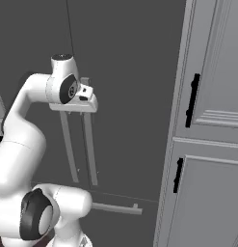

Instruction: Take the strawberry from the fridge and place it on top of the pancake, located on the dining counter.

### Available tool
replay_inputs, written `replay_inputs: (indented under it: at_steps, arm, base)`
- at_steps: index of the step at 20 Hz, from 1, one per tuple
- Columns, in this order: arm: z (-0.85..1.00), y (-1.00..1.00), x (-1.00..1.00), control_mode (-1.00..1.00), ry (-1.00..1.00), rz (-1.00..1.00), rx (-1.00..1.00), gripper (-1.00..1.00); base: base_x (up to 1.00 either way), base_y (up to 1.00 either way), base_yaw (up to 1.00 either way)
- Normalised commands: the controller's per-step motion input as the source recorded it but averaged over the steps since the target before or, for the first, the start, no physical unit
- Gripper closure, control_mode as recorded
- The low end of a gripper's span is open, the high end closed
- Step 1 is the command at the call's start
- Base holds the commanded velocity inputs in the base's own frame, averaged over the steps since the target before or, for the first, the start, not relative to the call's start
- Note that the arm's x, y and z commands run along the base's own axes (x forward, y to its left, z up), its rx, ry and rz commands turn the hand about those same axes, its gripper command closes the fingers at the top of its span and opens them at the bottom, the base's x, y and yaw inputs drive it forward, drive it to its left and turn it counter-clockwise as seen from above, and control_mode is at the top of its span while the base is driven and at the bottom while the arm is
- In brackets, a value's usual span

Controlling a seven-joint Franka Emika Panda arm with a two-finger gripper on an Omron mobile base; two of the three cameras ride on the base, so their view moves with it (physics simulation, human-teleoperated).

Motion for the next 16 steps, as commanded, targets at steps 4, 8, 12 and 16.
replay_inputs:
  at_steps: [4,8,12,16]
  arm:
    - [0.00,0.00,0.00,1.00,0.00,0.00,0.00,-1.00]
    - [0.00,0.00,0.00,1.00,0.00,0.00,0.00,-1.00]
    - [0.00,0.00,0.00,1.00,0.00,0.00,0.00,-1.00]
    - [0.00,0.00,0.00,1.00,0.00,0.00,0.00,-1.00]
  base:
    - [-0.19,0.08,0.00]
    - [-0.63,0.05,-0.08]
    - [-0.69,0.04,-0.13]
    - [-0.55,0.00,-0.06]
